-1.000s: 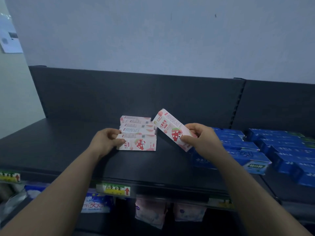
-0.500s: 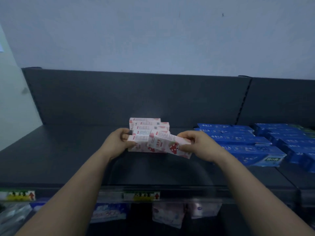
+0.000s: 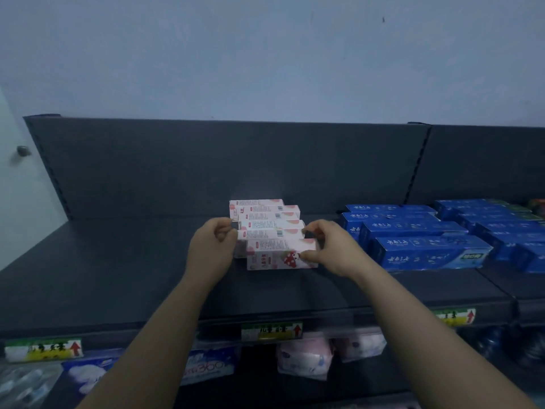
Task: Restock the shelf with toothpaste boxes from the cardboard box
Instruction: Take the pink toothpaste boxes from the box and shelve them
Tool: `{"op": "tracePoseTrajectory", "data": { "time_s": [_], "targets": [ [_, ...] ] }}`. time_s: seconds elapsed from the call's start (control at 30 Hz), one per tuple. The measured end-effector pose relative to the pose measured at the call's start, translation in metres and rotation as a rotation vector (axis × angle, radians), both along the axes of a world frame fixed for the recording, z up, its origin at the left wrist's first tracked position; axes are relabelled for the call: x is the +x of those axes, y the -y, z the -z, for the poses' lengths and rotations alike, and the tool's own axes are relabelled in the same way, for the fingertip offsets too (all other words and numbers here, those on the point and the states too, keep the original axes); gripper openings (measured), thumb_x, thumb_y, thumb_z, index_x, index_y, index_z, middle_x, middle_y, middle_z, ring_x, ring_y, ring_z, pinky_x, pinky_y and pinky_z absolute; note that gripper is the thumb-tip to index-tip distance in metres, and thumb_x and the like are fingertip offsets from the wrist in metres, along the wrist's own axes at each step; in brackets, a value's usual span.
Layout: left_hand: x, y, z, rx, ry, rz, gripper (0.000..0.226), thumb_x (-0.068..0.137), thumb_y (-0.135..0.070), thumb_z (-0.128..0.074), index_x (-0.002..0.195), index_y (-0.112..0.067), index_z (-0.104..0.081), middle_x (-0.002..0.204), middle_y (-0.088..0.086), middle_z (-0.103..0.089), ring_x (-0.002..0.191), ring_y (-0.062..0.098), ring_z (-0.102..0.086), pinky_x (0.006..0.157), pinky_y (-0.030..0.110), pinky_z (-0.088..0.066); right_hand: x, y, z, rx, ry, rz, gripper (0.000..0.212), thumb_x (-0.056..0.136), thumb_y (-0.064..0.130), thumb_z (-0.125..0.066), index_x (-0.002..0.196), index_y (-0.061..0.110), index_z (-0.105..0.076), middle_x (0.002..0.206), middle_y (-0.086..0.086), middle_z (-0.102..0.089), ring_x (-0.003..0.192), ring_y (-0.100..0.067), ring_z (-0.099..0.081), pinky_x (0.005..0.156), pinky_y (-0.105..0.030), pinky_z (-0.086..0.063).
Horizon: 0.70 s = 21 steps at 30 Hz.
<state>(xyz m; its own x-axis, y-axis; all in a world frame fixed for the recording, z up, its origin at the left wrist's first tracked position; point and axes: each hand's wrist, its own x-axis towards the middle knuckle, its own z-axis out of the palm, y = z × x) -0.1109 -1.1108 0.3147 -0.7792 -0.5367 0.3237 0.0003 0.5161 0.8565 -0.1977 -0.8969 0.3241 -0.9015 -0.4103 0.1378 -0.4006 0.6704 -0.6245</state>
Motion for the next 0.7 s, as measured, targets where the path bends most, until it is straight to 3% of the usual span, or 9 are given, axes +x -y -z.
{"op": "tracePoseTrajectory", "data": {
  "time_s": [0.1,0.2,0.4,0.57,0.7],
  "targets": [
    [0.003,-0.013,-0.001,-0.121,-0.021,0.041,0.027,0.092,-0.021,-0.058,0.119,-0.016,-0.061,0.114,-0.005,-0.062,0.1,0.007,-0.057,0.082,0.021,-0.045,0.013,-0.011,-0.001,0.02,-0.054,0.019,0.064,0.082,0.031,-0.073,0.138,0.019,-0.044,0.14,0.003,-0.042,0.122,-0.012,-0.046,0.099,-0.021,-0.035],
    [0.003,-0.037,-0.003,-0.204,-0.052,0.108,0.032,0.093,-0.022,-0.058,0.124,-0.018,-0.058,0.122,-0.007,-0.057,0.111,0.008,-0.053,0.093,0.025,-0.042,0.029,-0.031,0.0,0.085,-0.138,0.034,0.068,0.088,0.04,-0.065,0.146,0.019,-0.037,0.152,0.003,-0.034,0.138,-0.014,-0.032,0.112,-0.027,-0.026],
    [-0.008,-0.112,-0.001,-0.325,-0.136,0.338,0.03,0.091,-0.021,-0.059,0.12,-0.014,-0.062,0.12,-0.002,-0.061,0.112,0.014,-0.054,0.094,0.02,-0.035,0.063,-0.097,0.004,0.146,-0.193,0.158,0.058,0.095,0.036,-0.056,0.147,0.022,-0.036,0.157,0.004,-0.026,0.144,-0.012,-0.02,0.113,-0.021,-0.016],
    [-0.015,-0.2,0.011,-0.355,-0.22,0.582,0.035,0.085,-0.033,-0.053,0.109,-0.011,-0.066,0.105,0.002,-0.066,0.097,0.02,-0.062,0.09,0.036,-0.049,0.098,-0.183,0.012,0.224,-0.207,0.328,0.057,0.096,0.038,-0.052,0.148,0.023,-0.034,0.157,0.002,-0.025,0.146,-0.011,-0.016,0.116,-0.025,-0.014],
    [-0.014,-0.286,0.018,-0.368,-0.151,0.748,0.028,0.091,-0.027,-0.061,0.117,-0.016,-0.063,0.113,-0.001,-0.062,0.107,0.019,-0.058,0.096,0.035,-0.045,0.136,-0.263,0.024,0.242,-0.151,0.514,0.057,0.097,0.039,-0.051,0.149,0.024,-0.033,0.157,0.004,-0.025,0.146,-0.013,-0.017,0.118,-0.028,-0.015]
  ]
}}
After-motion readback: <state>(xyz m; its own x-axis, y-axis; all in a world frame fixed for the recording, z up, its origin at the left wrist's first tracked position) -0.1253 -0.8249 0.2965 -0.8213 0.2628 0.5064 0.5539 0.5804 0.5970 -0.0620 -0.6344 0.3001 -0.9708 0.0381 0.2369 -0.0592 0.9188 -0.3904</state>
